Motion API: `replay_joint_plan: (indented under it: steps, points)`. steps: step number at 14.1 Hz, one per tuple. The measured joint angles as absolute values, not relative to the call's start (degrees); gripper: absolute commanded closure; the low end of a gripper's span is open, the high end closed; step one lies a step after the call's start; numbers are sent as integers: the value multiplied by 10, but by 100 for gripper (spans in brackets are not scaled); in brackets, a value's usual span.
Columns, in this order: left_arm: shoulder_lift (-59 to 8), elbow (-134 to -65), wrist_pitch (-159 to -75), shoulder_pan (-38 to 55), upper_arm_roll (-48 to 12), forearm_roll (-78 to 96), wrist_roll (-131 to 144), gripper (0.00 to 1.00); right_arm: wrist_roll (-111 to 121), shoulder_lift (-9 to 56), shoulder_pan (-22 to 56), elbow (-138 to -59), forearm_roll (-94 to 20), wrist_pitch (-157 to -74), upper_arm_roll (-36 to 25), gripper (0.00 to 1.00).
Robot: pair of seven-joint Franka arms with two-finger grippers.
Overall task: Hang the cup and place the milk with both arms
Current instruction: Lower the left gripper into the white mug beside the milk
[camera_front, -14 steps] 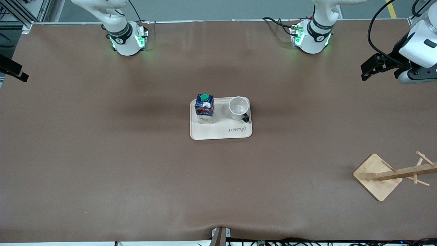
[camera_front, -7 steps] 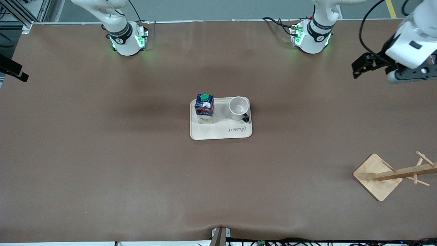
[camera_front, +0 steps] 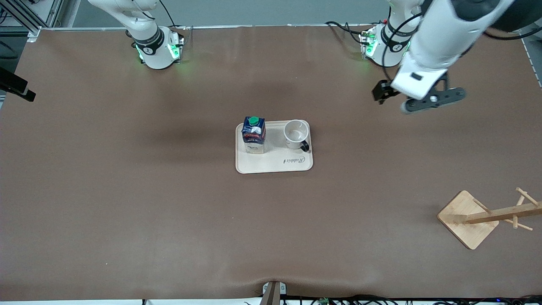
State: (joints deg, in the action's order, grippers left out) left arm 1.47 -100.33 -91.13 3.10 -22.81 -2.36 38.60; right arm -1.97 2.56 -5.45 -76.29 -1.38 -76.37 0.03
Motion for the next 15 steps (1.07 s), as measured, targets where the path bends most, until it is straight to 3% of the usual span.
replay_joint_plan:
  steps: [7,9,12,15]
  points:
    - [3,-1159,-1127,32,-329,-23,575,1,-20,26,-55,-763,-14,-764,0,0]
    - [-24,-1194,-1197,33,-352,-23,641,7,-20,26,-55,-763,-14,-764,0,0]
    - [-83,-1204,-1251,55,-363,-38,723,18,-20,27,-56,-763,-14,-765,0,0]
    - [-144,-1204,-1292,77,-363,-81,796,20,-20,28,-56,-763,-14,-765,-1,0]
